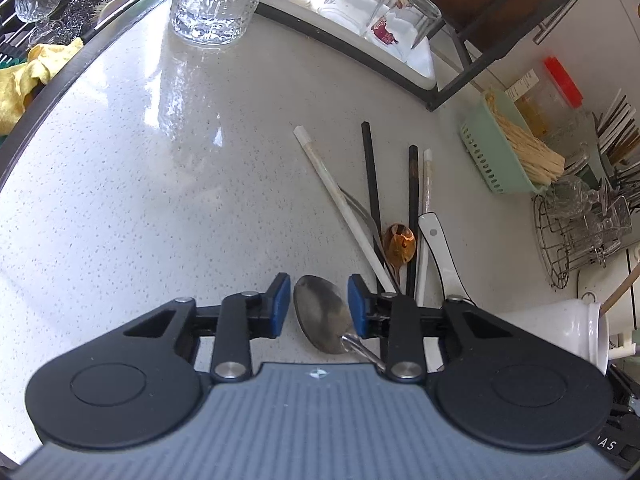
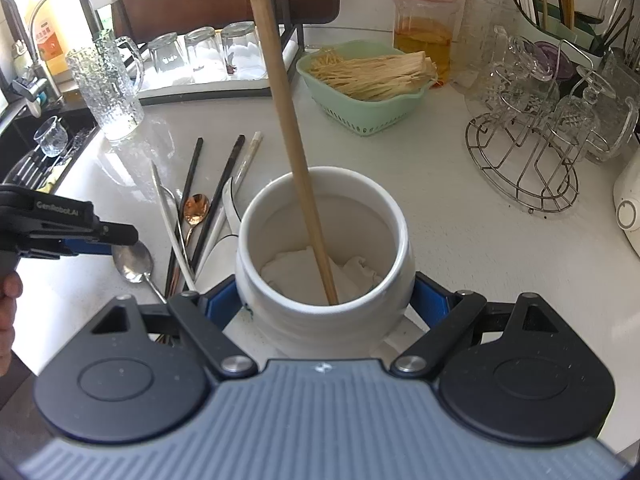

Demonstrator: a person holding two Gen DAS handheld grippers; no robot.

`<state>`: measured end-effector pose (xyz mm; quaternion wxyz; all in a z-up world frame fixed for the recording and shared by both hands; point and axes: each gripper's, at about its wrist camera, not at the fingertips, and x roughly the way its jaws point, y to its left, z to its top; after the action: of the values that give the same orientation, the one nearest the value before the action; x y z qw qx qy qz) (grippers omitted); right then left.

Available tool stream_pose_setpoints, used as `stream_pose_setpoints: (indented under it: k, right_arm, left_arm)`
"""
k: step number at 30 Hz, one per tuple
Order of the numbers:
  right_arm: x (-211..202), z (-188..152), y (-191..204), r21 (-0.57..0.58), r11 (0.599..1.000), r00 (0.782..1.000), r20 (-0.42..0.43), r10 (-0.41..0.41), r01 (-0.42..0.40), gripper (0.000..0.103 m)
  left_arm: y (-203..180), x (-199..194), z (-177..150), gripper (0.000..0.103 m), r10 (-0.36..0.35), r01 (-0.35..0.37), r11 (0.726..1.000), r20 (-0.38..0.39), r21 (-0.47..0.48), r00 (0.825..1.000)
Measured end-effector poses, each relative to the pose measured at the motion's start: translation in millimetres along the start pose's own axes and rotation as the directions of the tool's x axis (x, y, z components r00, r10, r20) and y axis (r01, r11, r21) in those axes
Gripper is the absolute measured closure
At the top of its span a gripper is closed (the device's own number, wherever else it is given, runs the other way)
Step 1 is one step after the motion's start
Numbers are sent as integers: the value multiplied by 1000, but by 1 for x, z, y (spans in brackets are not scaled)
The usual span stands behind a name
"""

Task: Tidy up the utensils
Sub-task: 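Grasp the silver spoon by its handle with the left tool, then lift the silver spoon with the left tool and carry it to the pot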

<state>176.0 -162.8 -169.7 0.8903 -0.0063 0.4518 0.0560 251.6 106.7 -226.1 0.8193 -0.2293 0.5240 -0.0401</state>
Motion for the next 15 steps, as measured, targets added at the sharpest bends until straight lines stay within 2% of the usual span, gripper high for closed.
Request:
stream_pose_setpoints:
  k: [2,4,15]
  right_arm:
    - [0,0,0,2,1000,1000,-1,-2,2,12]
    - [0,0,1,-3,1000,1000,0,0,0,12]
    - [1,0,-2,-39,999,999,-9,34,-35,12]
  left_arm:
    - [-2,3,1,88,6,-6,1000,-14,14,1000]
    - [0,5,1,94,4,-4,1000,-26,8,1000]
    - [-17,-13,7,100,3,-4,997,10,71,1000]
